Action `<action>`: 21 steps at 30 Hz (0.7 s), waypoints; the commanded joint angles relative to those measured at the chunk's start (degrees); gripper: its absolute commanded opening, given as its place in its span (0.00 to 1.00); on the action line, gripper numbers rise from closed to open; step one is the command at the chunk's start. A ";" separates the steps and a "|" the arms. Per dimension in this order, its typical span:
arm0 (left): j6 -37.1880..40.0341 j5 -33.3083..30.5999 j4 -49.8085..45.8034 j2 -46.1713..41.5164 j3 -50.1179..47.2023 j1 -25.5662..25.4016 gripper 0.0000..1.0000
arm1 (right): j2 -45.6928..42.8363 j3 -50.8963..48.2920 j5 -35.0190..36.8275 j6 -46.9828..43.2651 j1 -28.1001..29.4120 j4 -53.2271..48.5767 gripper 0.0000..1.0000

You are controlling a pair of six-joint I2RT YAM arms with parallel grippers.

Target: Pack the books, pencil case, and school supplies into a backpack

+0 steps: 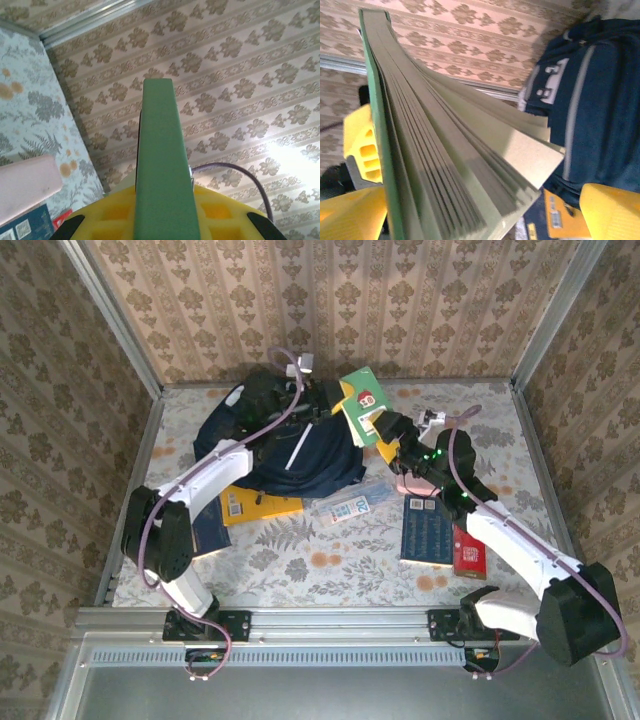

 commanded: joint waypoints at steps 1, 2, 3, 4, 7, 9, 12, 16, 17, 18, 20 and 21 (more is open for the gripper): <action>-3.21 -3.49 4.09 -2.60 -1.28 -0.26 0.00 | 1.77 -1.18 0.73 6.03 0.25 11.67 0.95; -3.49 -3.52 4.27 -2.63 -1.43 -0.27 0.00 | 2.09 -1.10 0.97 6.43 0.37 12.82 0.94; -3.82 -3.61 4.43 -2.45 -1.56 -0.27 0.00 | 2.46 -0.88 1.23 6.79 0.61 13.77 0.92; -4.20 -3.62 4.71 -2.36 -1.85 -0.27 0.00 | 2.79 -0.67 1.51 6.91 0.81 14.66 0.90; -5.40 -4.16 5.74 -2.36 -2.93 -0.29 0.00 | 3.51 0.15 2.14 6.98 1.26 16.20 0.84; -5.53 -4.17 5.73 -2.34 -3.12 -0.27 0.00 | 4.03 0.18 2.60 7.45 1.60 17.79 0.76; -4.41 -4.50 3.86 -2.97 -3.30 -0.02 0.00 | 4.35 0.40 3.09 7.83 2.21 18.76 0.65; -2.62 -4.96 1.59 -3.85 -3.14 0.35 0.00 | 4.04 1.26 3.40 6.59 3.49 17.12 0.46; -2.43 -5.12 1.51 -3.99 -3.21 0.35 0.00 | 3.91 1.44 3.56 6.11 3.79 16.27 0.41; -2.38 -5.22 1.43 -4.03 -3.24 0.35 0.00 | 3.78 1.68 3.86 5.61 4.06 15.39 0.35; -2.44 -5.23 1.53 -4.12 -3.36 0.35 0.00 | 3.72 2.36 3.95 4.29 4.34 13.11 0.23; -2.26 -5.14 1.49 -4.08 -3.48 0.35 0.00 | 3.64 2.97 4.12 3.63 4.34 11.03 0.14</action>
